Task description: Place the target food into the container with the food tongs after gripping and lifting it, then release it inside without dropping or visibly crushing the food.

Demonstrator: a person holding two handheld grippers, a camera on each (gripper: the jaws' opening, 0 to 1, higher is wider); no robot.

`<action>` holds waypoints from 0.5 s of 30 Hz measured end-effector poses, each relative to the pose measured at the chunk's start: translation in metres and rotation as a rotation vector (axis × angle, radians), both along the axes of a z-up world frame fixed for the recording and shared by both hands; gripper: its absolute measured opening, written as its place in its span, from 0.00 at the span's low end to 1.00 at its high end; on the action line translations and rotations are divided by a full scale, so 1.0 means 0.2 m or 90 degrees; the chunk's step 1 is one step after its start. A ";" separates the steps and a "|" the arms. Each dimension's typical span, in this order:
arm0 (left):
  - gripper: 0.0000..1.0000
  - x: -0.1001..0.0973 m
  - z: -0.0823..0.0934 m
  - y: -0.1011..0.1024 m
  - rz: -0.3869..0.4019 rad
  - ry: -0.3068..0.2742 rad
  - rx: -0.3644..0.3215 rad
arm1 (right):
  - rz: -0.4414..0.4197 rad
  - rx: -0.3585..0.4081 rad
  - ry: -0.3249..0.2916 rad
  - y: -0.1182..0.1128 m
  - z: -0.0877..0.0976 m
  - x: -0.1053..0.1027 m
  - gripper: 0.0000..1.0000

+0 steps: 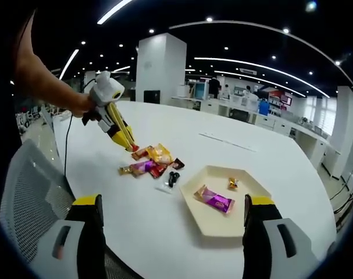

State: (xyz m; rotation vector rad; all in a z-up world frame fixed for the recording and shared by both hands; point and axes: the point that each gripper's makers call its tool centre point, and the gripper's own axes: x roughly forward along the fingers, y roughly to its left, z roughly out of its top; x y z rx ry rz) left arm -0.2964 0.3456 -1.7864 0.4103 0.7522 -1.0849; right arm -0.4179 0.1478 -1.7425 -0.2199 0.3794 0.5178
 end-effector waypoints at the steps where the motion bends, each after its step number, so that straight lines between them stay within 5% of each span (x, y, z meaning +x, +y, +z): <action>1: 0.16 0.00 0.00 -0.01 0.001 -0.002 0.000 | 0.001 -0.001 0.000 0.00 0.00 0.00 0.99; 15: 0.16 0.04 0.11 -0.22 -0.028 -0.025 -0.021 | -0.003 0.001 0.000 0.00 0.00 0.00 0.98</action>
